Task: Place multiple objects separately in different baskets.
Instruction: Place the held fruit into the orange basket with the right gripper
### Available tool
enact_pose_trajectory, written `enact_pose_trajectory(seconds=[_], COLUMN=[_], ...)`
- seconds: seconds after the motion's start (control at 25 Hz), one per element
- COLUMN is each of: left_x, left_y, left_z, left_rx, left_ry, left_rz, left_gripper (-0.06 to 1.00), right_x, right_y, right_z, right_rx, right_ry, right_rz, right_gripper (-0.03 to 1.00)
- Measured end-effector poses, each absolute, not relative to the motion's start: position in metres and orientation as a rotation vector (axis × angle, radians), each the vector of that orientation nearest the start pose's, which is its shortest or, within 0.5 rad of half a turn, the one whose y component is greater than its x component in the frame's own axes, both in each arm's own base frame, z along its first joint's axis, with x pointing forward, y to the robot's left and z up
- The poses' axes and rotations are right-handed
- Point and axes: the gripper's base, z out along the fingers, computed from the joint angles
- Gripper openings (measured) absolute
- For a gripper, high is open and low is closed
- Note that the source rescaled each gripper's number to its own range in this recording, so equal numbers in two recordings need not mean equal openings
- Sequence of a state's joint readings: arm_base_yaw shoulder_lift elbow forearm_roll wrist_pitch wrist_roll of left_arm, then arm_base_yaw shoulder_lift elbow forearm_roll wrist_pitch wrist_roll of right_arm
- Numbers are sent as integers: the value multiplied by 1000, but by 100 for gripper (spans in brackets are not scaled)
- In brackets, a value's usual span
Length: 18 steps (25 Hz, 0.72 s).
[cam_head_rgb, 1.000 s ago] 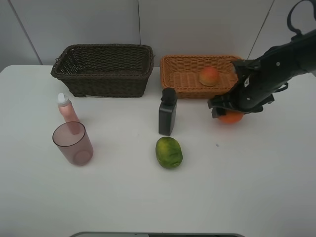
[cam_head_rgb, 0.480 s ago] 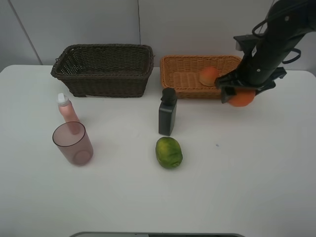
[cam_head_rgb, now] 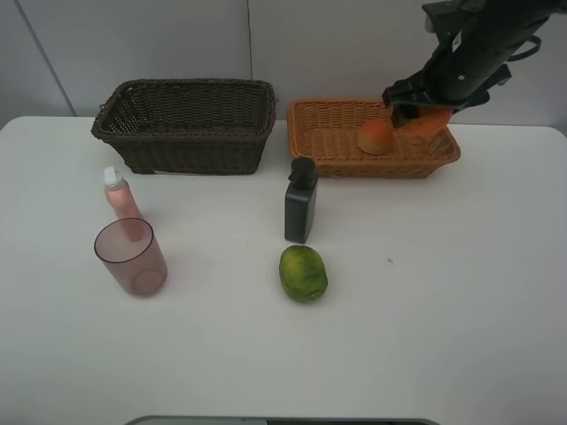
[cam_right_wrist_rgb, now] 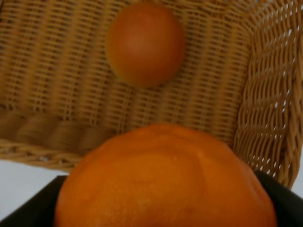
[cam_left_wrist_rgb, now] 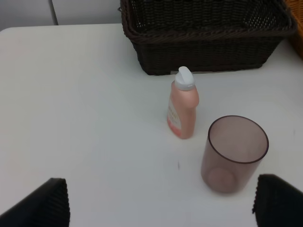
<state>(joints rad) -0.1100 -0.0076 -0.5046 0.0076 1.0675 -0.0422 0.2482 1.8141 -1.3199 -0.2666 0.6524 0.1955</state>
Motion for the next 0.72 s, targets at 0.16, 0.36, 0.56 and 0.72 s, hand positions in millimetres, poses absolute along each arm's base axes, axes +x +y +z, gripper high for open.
enact_pose_trajectory(seconds=[0.16,0.36,0.56,0.72], left_x=[-7,-7,-7,-7], left_y=[1,1,1,1], left_z=[278,278,278,278], left_rx=[69,69,69,69], left_ry=[2039,2039,2039,2039], left_rz=[-86,-86,-86,-86], left_gripper=[99,99,99,99], right_x=[398,414,424,429], right_y=[74,63,66,67], right_z=[218,199,180,163], right_rx=[-262,-231,-244,-253], right_ry=[2565,2528,2504,2512], right_rz=[-126,-110,-87,-77], right_gripper=[59,59,59,59])
